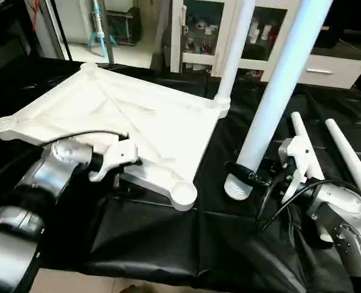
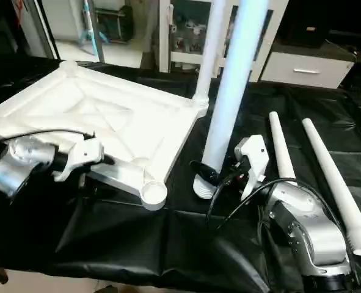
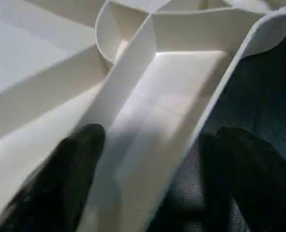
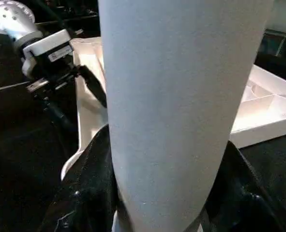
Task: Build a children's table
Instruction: Pick table leg
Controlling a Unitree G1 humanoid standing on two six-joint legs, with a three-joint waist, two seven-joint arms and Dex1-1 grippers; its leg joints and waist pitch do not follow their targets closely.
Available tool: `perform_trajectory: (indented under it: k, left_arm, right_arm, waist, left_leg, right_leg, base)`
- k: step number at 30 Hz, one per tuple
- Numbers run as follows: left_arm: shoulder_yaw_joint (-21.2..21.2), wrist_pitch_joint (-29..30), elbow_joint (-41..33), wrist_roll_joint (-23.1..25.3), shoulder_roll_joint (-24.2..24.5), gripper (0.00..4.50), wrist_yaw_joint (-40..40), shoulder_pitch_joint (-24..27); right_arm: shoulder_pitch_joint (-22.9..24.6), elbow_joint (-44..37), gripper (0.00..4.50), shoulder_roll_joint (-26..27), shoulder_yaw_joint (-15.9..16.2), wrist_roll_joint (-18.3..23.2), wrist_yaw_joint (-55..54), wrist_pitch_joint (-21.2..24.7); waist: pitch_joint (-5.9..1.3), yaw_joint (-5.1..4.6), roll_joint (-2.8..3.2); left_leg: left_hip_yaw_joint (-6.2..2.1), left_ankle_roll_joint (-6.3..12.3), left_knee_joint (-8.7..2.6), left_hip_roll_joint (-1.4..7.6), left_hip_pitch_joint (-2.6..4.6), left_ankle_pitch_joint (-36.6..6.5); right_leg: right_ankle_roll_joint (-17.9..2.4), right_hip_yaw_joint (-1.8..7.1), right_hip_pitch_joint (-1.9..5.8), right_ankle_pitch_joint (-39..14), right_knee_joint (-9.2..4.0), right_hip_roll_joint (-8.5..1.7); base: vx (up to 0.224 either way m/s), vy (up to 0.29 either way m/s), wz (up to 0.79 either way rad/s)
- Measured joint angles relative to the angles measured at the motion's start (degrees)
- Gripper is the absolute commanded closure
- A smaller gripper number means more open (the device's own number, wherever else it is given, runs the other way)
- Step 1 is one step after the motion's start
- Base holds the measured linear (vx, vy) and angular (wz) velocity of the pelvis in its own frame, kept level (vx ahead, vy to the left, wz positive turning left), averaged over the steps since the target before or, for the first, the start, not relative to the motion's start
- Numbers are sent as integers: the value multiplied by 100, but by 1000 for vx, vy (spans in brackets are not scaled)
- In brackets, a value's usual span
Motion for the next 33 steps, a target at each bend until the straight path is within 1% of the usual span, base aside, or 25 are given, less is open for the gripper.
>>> perform_trajectory:
  k: [1,2,7,8,12,15,16,17,18,22,23,24,27,30,33]
  left_arm:
    - [-37,-68,92,45,-14,57,-27,-55]
    - [-91,-102,152,84,-23,83,-53,-102]
    - [-254,-313,407,266,-93,100,-276,-248]
    - [-273,-340,446,299,-111,116,-320,-261]
    - [-328,-583,829,413,-227,157,-388,-455]
    - [-338,-670,1000,462,-255,181,-412,-516]
    - [-348,-673,1027,492,-256,181,-449,-521]
    - [-366,-674,1052,519,-259,189,-473,-524]
    - [-376,-676,1061,530,-261,208,-493,-524]
    - [-396,-743,1202,626,-285,225,-479,-613]
    - [-396,-770,1233,638,-285,246,-461,-624]
    - [-396,-785,1246,645,-291,246,-438,-625]
    - [-381,-796,1256,646,-328,274,-379,-625]
    - [-371,-757,1232,641,-363,285,-395,-619]
    - [-371,-689,1182,645,-362,312,-412,-603]
  right_arm:
    - [0,1,264,0,1,-2,19,0]
    - [-1,1,264,0,2,-2,32,-1]
    - [-6,24,264,-3,22,-15,59,-8]
    - [-7,24,264,-3,34,-17,61,-11]
    - [-11,25,264,-4,106,-22,80,-15]
    - [-11,26,264,-4,123,-29,98,-16]
    - [-11,26,264,-5,124,-31,110,-17]
    - [-11,26,264,-5,125,-32,127,-18]
    - [-11,26,264,-5,126,-33,140,-19]
    - [-11,26,264,-5,138,-33,144,-22]
    - [-11,26,264,-5,141,-33,144,-22]
    - [-11,26,264,-5,141,-33,144,-22]
    - [-11,26,264,-4,140,-33,142,-23]
    - [-11,26,264,-2,140,-32,140,-23]
    - [-11,26,264,-1,140,-33,137,-23]
  waist:
    - [0,0,0]
    - [0,0,0]
    - [0,2,0]
    - [0,2,0]
    - [0,6,0]
    - [0,4,0]
    - [0,4,0]
    - [0,4,0]
    - [0,4,0]
    - [0,6,0]
    - [0,6,1]
    - [1,5,1]
    - [1,7,1]
    - [1,7,2]
    - [1,6,2]
  left_leg:
    - [6,0,0,3,1,0]
    - [8,0,0,4,1,0]
    - [13,-6,-2,13,0,2]
    - [14,-7,-2,14,0,3]
    - [16,-10,-2,16,0,5]
    - [17,-10,-2,17,0,5]
    - [17,-10,-2,17,0,5]
    - [18,-10,-2,17,0,5]
    - [18,-10,-2,18,-1,5]
    - [19,-10,-2,18,0,5]
    - [20,-10,-2,19,0,5]
    - [20,-10,-2,19,0,5]
    - [20,-10,-2,19,-1,5]
    - [21,-10,-2,20,-1,5]
    - [21,-10,-2,20,0,5]
  right_leg:
    - [0,1,0,0,0,-1]
    - [0,0,0,0,0,-1]
    - [0,-6,-3,0,0,-1]
    - [0,-7,-3,0,0,-1]
    - [-1,-8,-2,1,1,-1]
    - [-1,-8,-2,1,1,-1]
    - [-1,-8,-2,1,1,-1]
    - [-1,-9,-2,1,1,-1]
    - [-1,-9,-3,1,1,-1]
    - [-1,-9,-2,1,1,-1]
    - [-2,-9,-2,1,1,-1]
    - [-1,-8,-2,1,1,-1]
    - [-2,-9,-2,1,1,-1]
    - [-2,-9,-2,1,1,-1]
    - [-2,-9,-2,1,1,-1]
  base:
    - [0,0,0]
    - [0,0,0]
    - [0,0,0]
    - [0,0,0]
    - [0,0,0]
    - [0,0,0]
    - [0,0,0]
    - [0,0,0]
    - [0,0,0]
    - [0,0,0]
    - [0,0,0]
    - [0,0,0]
    - [0,0,0]
    - [0,0,0]
    - [0,0,0]
